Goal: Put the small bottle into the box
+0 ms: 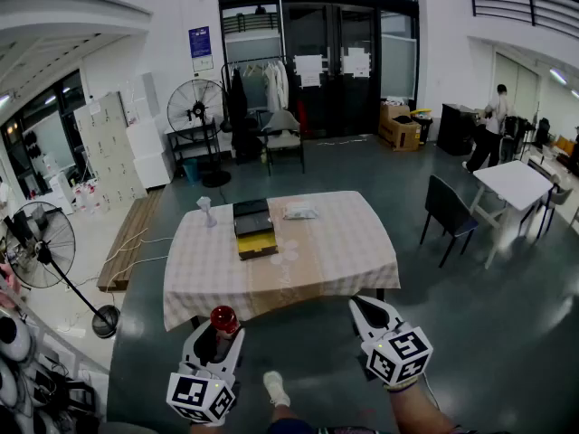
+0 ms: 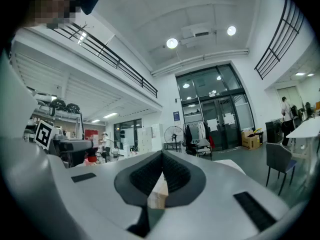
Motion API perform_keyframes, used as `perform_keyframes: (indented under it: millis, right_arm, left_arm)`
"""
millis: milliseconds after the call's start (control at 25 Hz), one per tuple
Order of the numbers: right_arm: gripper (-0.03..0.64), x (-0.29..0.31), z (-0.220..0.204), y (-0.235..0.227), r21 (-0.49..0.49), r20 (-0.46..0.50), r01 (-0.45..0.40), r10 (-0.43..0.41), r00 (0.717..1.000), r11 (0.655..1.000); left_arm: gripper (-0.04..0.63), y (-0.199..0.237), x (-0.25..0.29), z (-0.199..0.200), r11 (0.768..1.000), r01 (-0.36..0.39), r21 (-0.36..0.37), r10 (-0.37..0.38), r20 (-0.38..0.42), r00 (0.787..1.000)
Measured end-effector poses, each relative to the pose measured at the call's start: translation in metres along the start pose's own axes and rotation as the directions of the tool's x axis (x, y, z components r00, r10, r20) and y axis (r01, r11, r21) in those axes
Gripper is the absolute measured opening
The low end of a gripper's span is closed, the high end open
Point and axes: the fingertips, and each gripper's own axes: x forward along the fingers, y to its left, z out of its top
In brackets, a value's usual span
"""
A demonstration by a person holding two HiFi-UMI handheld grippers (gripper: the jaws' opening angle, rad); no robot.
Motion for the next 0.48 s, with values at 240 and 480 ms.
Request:
perform_keyframes:
  millis: [240, 480]
  right_arm:
    - [0.002, -0.016, -0.008, -0.009, 0.016, 0.012, 0.018, -0.018, 1.0, 1.0]
    - [0.002, -0.017, -0.008, -0.008, -0.018, 0.018, 0.036, -0.035, 0.999, 0.999]
  left_arm:
    - [0.23, -0.011, -0.006, -0.005, 1.0, -0.017, -0.003, 0.017, 0.008, 1.0]
    - [0.23, -0.006, -0.011, -0.005, 0.999, -0.037, -0.014, 0.038, 0.021, 0.999]
